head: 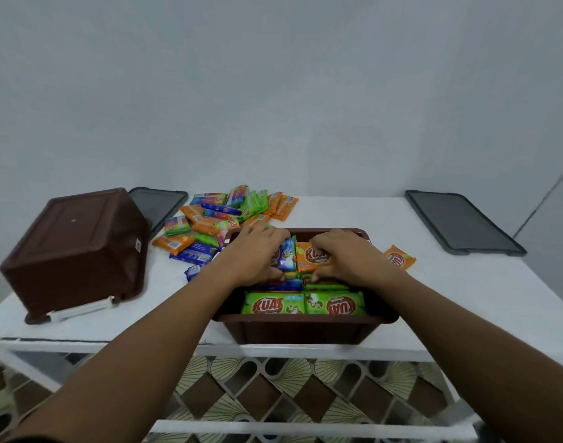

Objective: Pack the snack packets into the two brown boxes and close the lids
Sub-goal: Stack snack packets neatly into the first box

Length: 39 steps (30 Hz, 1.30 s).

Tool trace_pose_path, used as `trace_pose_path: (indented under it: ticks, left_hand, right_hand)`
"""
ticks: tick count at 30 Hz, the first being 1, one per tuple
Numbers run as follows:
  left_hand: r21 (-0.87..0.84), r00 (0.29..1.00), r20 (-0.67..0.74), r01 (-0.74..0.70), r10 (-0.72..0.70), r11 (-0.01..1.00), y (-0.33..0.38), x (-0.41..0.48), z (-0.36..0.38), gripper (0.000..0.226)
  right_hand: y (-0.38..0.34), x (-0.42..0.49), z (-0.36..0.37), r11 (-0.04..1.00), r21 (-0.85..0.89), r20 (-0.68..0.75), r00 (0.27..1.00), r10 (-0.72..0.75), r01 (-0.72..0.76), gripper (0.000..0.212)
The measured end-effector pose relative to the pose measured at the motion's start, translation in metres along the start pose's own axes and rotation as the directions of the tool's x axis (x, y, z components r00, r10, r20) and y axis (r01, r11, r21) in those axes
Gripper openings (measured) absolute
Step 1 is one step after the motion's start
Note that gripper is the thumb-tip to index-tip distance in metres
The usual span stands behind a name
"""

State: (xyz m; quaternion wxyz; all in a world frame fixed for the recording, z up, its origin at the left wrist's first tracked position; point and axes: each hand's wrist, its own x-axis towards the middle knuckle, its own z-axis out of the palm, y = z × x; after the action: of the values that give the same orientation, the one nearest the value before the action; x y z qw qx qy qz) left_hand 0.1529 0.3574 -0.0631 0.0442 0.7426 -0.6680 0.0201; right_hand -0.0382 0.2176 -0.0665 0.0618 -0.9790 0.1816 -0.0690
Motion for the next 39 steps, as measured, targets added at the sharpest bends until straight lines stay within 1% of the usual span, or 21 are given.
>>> trace_pose_path:
  ticks: [2, 3, 6, 8, 9, 11, 12, 13, 14, 15, 16, 17, 18, 20, 21, 23, 26, 28, 36, 39]
  left_hand:
    - [0.019, 1.0, 0.01, -0.028, 0.028, 0.999, 0.001, -0.001, 0.0, 0.083]
    - [0.002, 0.999, 0.009, -0.039, 0.039, 0.999, 0.001, -0.001, 0.0, 0.079]
    - [-0.117, 0.999, 0.009, -0.032, 0.034, 0.993, 0.001, -0.002, 0.0, 0.063]
    - [-0.193, 1.0, 0.017, -0.012, 0.016, 0.981, 0.001, -0.005, -0.002, 0.053]
    - [-0.213, 1.0, 0.005, -0.012, 0.014, 0.977, 0.0, -0.008, -0.002, 0.046]
    - [-0.201, 0.996, -0.094, -0.023, 0.004, 0.979, -0.003, -0.012, -0.004, 0.027]
    - [-0.187, 0.988, -0.151, 0.004, -0.033, 0.982, -0.005, -0.013, -0.004, 0.018]
    - [-0.18, 0.979, -0.179, 0.062, -0.095, 0.982, -0.006, -0.014, -0.004, 0.012]
    - [-0.163, 0.973, -0.164, 0.138, -0.165, 0.977, -0.007, -0.014, -0.005, 0.01]
    - [-0.108, 0.969, -0.114, 0.208, -0.22, 0.972, -0.006, -0.013, -0.005, 0.009]
    - [-0.01, 0.967, -0.047, 0.251, -0.251, 0.968, -0.005, -0.012, -0.006, 0.011]
    - [0.082, 0.964, 0.03, 0.262, -0.265, 0.962, -0.004, -0.01, -0.006, 0.014]
    - [0.139, 0.958, 0.102, 0.253, -0.268, 0.957, -0.003, -0.008, -0.005, 0.019]
    - [0.163, 0.947, 0.19, 0.229, -0.258, 0.96, -0.005, -0.004, -0.004, 0.025]
    - [0.153, 0.95, 0.196, 0.217, -0.245, 0.964, -0.007, -0.003, -0.003, 0.024]
    - [0.128, 0.963, 0.167, 0.193, -0.213, 0.973, -0.011, -0.002, 0.0, 0.022]
    - [0.062, 0.977, 0.126, 0.167, -0.174, 0.984, -0.014, -0.004, 0.004, 0.022]
    - [0.042, 0.981, 0.112, 0.153, -0.157, 0.987, -0.014, -0.004, 0.004, 0.02]
    - [0.013, 0.983, 0.088, 0.161, -0.161, 0.987, -0.013, -0.006, 0.003, 0.021]
    - [0.021, 0.983, 0.078, 0.162, -0.164, 0.986, -0.011, -0.007, 0.001, 0.022]
  right_hand:
    - [-0.001, 0.0, -0.001, 0.998, -0.051, 0.014, 1.0, -0.025, 0.025, 0.043]
    - [-0.001, 0.001, 0.0, 0.997, -0.069, 0.022, 0.999, -0.034, 0.035, 0.042]
    - [0.0, 0.002, 0.003, 0.995, -0.09, 0.033, 0.999, -0.042, 0.045, 0.043]
    - [0.0, 0.001, 0.004, 0.997, -0.075, 0.04, 0.999, -0.014, 0.016, 0.048]
    - [0.0, 0.001, 0.003, 0.998, -0.058, 0.034, 0.999, 0.012, -0.01, 0.048]
    - [0.002, -0.001, 0.001, 0.997, -0.008, -0.004, 0.997, 0.071, -0.071, 0.042]
    - [0.003, -0.001, 0.0, 0.995, 0.009, -0.019, 0.995, 0.098, -0.098, 0.04]
    - [0.005, -0.001, 0.0, 0.993, 0.015, -0.024, 0.993, 0.117, -0.116, 0.04]
    - [0.006, -0.001, 0.0, 0.992, 0.017, -0.017, 0.992, 0.127, -0.127, 0.04]
    - [0.006, -0.001, 0.0, 0.991, 0.018, -0.004, 0.991, 0.13, -0.13, 0.041]
    - [0.007, 0.0, -0.001, 0.991, 0.02, 0.012, 0.991, 0.131, -0.131, 0.042]
    - [0.007, 0.0, -0.001, 0.991, 0.022, 0.026, 0.991, 0.131, -0.131, 0.042]
    - [0.007, 0.001, -0.002, 0.991, 0.023, 0.038, 0.991, 0.13, -0.131, 0.042]
    - [0.009, 0.003, -0.002, 0.99, 0.037, 0.044, 0.99, 0.133, -0.135, 0.038]
    - [0.011, 0.003, -0.002, 0.988, 0.056, 0.04, 0.989, 0.14, -0.142, 0.035]
    - [0.014, 0.004, 0.0, 0.981, 0.109, 0.023, 0.987, 0.159, -0.161, 0.029]
    - [0.017, 0.004, 0.002, 0.965, 0.184, 0.001, 0.982, 0.191, -0.188, 0.03]
    - [0.017, 0.004, 0.002, 0.961, 0.209, -0.006, 0.983, 0.186, -0.18, 0.03]
    - [0.018, 0.005, 0.002, 0.964, 0.212, 0.003, 0.986, 0.165, -0.162, 0.033]
    - [0.018, 0.005, 0.0, 0.947, 0.28, -0.003, 0.986, 0.165, -0.157, 0.032]
